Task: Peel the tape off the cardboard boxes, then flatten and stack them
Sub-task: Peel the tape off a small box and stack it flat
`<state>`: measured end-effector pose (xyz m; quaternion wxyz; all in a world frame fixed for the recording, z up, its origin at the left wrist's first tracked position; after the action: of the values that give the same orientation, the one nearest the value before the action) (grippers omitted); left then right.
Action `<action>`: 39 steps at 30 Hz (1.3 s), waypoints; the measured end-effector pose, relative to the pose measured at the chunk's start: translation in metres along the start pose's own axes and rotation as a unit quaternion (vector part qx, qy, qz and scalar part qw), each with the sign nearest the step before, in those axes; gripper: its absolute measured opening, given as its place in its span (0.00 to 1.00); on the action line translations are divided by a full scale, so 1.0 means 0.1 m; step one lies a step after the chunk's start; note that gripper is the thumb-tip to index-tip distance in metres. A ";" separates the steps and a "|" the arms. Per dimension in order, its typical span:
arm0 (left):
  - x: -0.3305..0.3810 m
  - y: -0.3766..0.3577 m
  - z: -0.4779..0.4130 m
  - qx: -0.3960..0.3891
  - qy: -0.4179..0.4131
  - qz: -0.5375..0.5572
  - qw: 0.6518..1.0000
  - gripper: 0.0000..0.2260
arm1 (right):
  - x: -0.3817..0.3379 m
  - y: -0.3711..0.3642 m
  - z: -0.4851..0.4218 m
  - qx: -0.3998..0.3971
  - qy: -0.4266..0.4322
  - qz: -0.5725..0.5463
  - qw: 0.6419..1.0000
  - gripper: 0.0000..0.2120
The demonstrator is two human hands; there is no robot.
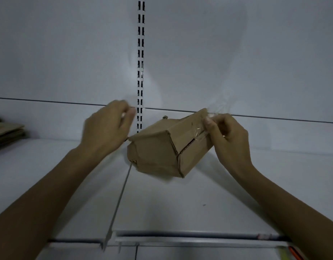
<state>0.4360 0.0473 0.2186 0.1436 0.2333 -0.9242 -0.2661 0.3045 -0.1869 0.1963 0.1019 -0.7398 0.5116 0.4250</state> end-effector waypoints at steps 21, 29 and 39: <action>0.59 0.04 0.05 0.056 -0.343 -0.147 0.926 0.11 | 0.02 -0.11 -0.03 -0.159 -0.291 -0.314 0.889 0.25; 0.41 -0.23 -0.01 -0.060 -0.236 -0.251 0.937 0.34 | -0.23 -0.30 0.19 -0.299 -0.111 -0.189 0.929 0.18; 0.70 -0.14 0.13 0.004 -0.335 -0.216 0.917 0.21 | -0.22 -0.17 0.18 -0.126 0.050 -0.047 0.990 0.20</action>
<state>0.3767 0.0069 0.2102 -0.2366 0.3246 -0.8464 -0.3497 0.3069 -0.1537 0.1959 0.0020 -0.7904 0.4227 0.4434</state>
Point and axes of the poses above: each hand's wrist, its own z-axis away from the middle knuckle, its own y-axis out of the back of the hand, x = y × z, the point moved 5 cm from there along -z, towards the middle knuckle, and after that the axes turned 12 degrees about -y, right-handed, at the moved point
